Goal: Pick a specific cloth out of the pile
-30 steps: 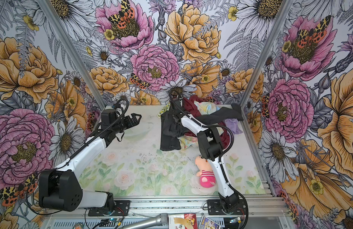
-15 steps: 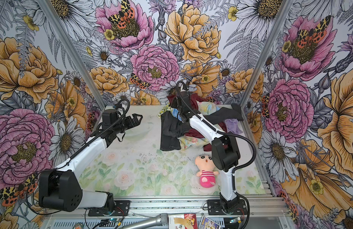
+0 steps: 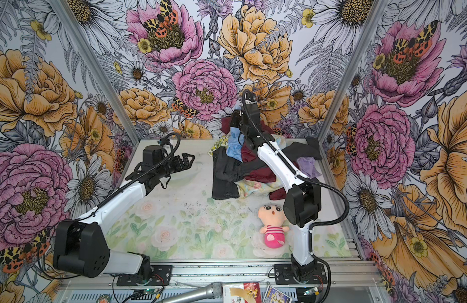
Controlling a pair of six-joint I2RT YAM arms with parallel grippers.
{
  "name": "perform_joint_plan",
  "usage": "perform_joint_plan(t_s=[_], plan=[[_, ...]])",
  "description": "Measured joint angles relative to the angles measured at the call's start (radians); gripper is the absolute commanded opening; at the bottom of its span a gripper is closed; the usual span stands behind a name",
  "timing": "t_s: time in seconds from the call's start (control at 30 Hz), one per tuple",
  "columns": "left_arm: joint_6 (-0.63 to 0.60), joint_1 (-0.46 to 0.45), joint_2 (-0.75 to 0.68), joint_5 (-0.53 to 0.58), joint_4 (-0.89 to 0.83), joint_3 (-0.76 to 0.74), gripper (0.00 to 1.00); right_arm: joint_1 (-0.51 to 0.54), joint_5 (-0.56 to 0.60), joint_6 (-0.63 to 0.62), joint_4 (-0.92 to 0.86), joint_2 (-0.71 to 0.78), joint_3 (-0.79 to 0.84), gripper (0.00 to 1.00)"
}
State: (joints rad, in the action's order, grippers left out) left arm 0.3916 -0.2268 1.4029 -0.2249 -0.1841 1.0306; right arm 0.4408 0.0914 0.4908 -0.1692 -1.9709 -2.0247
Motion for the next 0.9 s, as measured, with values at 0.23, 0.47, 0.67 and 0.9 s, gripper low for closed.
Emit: perform_joint_plan(t_s=[0.23,0.47,0.67,0.9], plan=[[-0.025,-0.025,0.014,0.011,-0.001,0.0,0.97,0.001,-0.053,-0.019,-0.039,0.056,-0.068,0.0],[-0.024,-0.108,0.015,0.017,0.073,-0.008,0.97,0.001,-0.088,-0.034,-0.058,0.179,0.087,0.0],[-0.021,-0.248,0.118,0.017,0.24,0.028,0.99,-0.004,-0.113,-0.04,-0.066,0.272,0.182,0.0],[-0.023,-0.325,0.424,0.007,0.389,0.276,0.98,-0.024,-0.155,-0.032,-0.063,0.301,0.233,0.0]])
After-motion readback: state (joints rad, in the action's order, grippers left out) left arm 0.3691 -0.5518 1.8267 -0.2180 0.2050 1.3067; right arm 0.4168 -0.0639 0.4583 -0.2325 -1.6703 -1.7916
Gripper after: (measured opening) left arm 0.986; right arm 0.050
